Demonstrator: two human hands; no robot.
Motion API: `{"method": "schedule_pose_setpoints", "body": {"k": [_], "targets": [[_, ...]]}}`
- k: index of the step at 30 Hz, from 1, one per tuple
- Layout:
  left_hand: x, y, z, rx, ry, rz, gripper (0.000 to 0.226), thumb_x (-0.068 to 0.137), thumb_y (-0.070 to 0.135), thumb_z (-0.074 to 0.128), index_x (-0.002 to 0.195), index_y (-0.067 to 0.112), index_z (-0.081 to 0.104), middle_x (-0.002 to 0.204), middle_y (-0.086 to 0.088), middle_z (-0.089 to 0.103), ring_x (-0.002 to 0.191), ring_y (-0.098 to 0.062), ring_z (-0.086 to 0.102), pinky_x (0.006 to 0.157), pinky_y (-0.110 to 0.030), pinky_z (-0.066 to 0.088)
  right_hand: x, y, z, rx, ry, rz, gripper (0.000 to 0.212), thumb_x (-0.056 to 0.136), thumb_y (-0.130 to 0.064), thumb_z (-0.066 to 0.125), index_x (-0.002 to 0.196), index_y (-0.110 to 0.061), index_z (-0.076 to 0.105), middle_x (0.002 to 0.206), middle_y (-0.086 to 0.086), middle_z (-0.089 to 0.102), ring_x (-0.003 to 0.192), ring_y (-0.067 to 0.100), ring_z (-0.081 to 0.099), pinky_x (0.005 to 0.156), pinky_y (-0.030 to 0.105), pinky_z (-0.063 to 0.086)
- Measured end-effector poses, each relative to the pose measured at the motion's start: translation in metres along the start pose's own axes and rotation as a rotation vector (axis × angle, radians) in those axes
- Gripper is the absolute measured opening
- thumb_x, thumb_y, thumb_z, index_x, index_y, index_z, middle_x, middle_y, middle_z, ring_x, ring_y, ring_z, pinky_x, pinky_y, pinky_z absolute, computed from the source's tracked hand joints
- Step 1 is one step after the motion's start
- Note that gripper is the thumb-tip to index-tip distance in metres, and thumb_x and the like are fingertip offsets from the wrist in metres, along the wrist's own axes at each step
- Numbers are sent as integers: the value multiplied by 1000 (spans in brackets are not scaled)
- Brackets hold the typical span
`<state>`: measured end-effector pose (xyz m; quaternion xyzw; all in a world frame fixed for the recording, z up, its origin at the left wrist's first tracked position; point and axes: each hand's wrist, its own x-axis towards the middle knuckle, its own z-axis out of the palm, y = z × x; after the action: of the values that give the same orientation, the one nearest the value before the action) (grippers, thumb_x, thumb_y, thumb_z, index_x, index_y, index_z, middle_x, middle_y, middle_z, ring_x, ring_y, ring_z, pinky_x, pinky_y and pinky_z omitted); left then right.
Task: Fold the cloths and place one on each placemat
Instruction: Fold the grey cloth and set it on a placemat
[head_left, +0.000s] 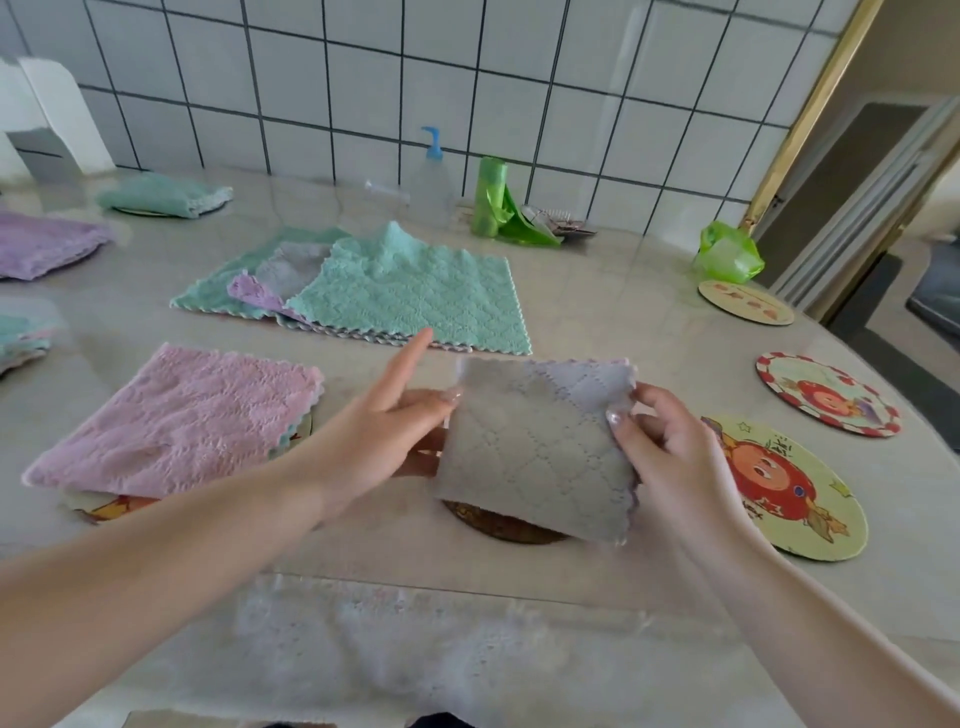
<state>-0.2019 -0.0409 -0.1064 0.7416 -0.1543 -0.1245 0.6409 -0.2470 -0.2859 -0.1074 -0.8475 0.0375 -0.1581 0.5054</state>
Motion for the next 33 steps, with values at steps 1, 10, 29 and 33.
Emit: {"method": "schedule_pose_setpoints", "body": {"k": [1,10,29,33], "targets": [[3,1,0,2,-9,-35,59,82,51,59,128,67,25,114,14,65,117,-9,54,109,-47,31,9,3,0,-11,-2,33,23,91,-27,55,114,-32,56,78,-13,73,72,12,70,68,47,57],[4,-4,6,212,-85,-117,50,86,28,64,132,36,47,134,14,50,118,1,51,109,-32,36,38,25,6,-214,-43,91,56,87,-32,60,137,-38,33,95,-8,70,89,10,66,80,29,47],[7,10,-3,759,-205,2,27,93,40,49,116,39,62,97,23,57,83,12,53,69,-3,36,34,25,11,-349,-77,-32,23,91,-26,55,107,-39,66,91,-11,68,50,-3,54,47,9,35],[11,20,1,973,-11,226,34,88,51,47,115,37,61,100,15,47,82,2,46,70,-16,33,38,23,8,-280,-25,-8,27,90,-32,54,115,-41,59,118,-11,55,83,-3,58,71,15,42]]}}
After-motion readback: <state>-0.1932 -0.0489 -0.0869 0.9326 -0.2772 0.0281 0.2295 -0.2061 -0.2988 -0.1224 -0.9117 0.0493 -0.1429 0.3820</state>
